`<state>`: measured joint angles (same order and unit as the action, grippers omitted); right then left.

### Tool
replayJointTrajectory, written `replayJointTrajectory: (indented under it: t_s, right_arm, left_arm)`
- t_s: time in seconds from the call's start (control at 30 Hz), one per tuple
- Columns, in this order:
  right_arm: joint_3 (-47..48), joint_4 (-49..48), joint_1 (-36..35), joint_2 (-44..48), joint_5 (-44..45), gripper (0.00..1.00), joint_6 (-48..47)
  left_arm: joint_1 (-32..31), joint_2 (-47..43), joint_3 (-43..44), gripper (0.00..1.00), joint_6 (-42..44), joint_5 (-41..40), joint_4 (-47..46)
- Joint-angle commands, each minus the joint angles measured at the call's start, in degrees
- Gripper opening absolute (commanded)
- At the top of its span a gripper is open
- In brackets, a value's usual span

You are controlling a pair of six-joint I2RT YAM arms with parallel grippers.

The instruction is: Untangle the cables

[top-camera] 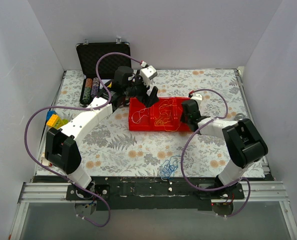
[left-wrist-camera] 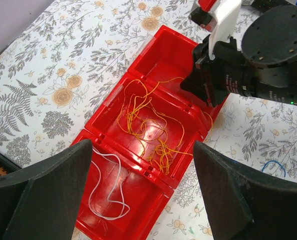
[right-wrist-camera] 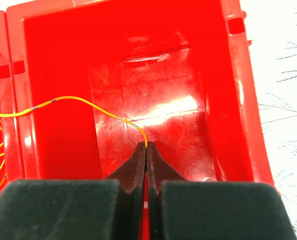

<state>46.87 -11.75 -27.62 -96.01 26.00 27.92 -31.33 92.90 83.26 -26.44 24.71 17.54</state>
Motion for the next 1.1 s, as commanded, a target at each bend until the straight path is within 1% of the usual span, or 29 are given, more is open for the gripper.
replayJointTrajectory:
  t_s: [0.0,0.13,0.23,0.37,0.53,0.7,0.8,0.93,1.07]
  right_arm:
    - [-2.9,-5.8,-0.1,7.3,2.4,0.01,-1.3]
    - [-5.2,-9.0,-1.7,13.7,1.7,0.01,-3.1]
    - [-5.8,-10.1,-4.9,17.5,1.9,0.01,-4.1]
    - [-4.8,-10.8,-9.4,18.2,2.1,0.01,-4.5]
    - [-1.6,-11.0,-12.4,13.4,0.1,0.01,-3.4]
    - [4.2,-9.1,-12.6,5.6,-0.9,0.01,-2.5]
    - [8.9,-4.8,-12.6,0.8,-0.1,0.01,-2.2]
    - [16.1,1.5,-12.6,-4.8,3.6,0.01,-1.0]
    - [22.5,8.6,-12.3,-9.3,4.5,0.02,-0.2]
  left_arm:
    - [0.2,-2.3,0.1,0.81,-0.4,1.1,-1.0]
    - [0.2,-2.5,0.2,0.81,-0.7,1.0,-1.3]
    - [0.2,-2.6,0.4,0.8,-0.9,0.7,-1.5]
    - [0.2,-2.6,0.3,0.8,-1.0,0.2,-1.9]
    - [0.2,-3.3,-0.1,0.8,-1.1,-0.1,-2.1]
    - [0.3,-3.9,-0.4,0.8,-0.9,-0.5,-2.2]
    - [0.4,-4.2,-0.6,0.8,-0.7,-0.5,-2.0]
    - [0.7,-4.6,-0.6,0.8,-0.4,-0.3,-1.9]
    - [0.8,-4.9,-0.7,0.8,-0.2,-0.2,-1.8]
